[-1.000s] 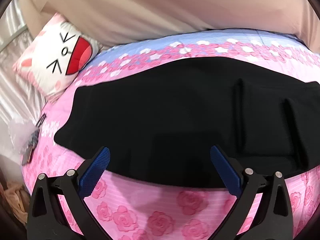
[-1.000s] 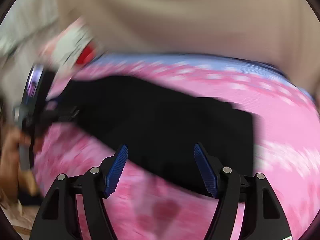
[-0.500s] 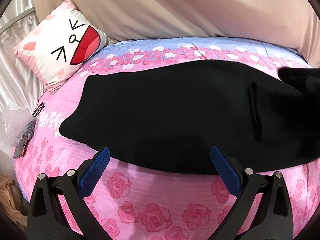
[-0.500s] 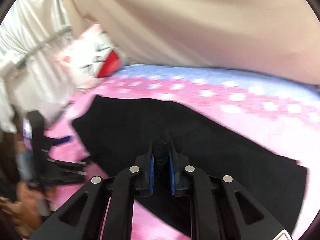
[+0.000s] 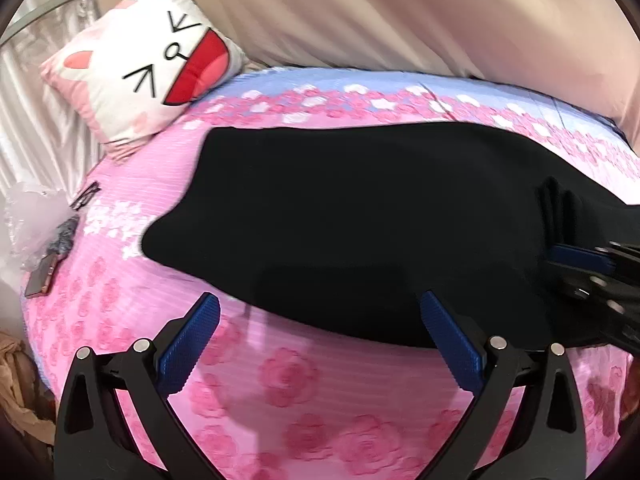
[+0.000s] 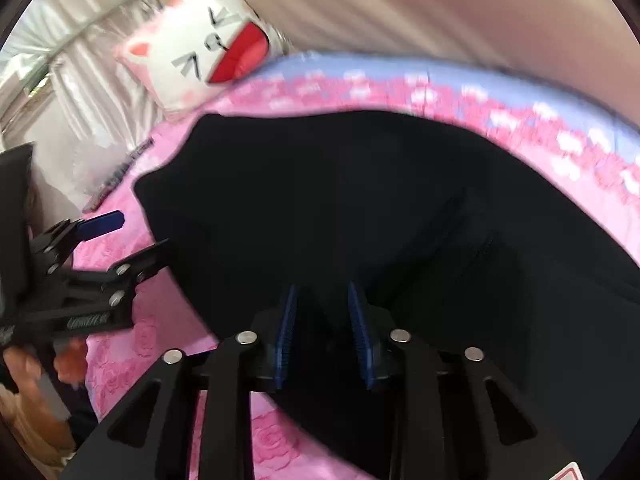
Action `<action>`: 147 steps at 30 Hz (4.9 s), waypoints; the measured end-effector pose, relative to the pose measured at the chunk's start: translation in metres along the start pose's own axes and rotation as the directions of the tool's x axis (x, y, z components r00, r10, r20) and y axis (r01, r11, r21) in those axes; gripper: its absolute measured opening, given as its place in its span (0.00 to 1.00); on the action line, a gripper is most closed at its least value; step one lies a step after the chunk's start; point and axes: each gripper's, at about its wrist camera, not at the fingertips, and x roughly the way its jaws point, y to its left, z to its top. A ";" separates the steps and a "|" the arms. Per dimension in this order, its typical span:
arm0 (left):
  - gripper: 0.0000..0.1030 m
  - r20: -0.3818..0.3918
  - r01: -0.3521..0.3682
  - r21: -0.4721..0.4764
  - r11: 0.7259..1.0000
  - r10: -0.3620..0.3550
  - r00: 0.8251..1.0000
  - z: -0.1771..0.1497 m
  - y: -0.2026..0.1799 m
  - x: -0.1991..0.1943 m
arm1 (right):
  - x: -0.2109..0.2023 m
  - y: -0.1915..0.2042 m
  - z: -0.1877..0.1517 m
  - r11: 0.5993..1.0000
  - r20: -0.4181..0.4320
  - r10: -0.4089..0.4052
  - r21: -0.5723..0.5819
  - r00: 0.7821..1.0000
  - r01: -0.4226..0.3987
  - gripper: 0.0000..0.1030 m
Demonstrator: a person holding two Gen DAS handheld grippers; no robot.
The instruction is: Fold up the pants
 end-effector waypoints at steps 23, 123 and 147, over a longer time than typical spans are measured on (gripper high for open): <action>0.18 0.132 0.180 -0.203 0.962 -0.156 0.979 0.093 0.015 0.000 | -0.169 -0.113 -0.097 0.861 0.179 -0.388 0.420 0.904 0.286 0.70; 0.95 0.044 0.121 0.225 0.967 -0.134 0.990 0.008 -0.148 -0.035 | -0.109 -0.104 -0.076 0.876 0.043 -0.365 0.355 0.930 0.327 0.10; 0.95 -0.080 0.270 0.076 0.960 -0.264 0.961 0.011 -0.151 -0.010 | -0.190 -0.141 -0.150 0.787 0.151 -0.364 0.578 0.919 0.216 0.48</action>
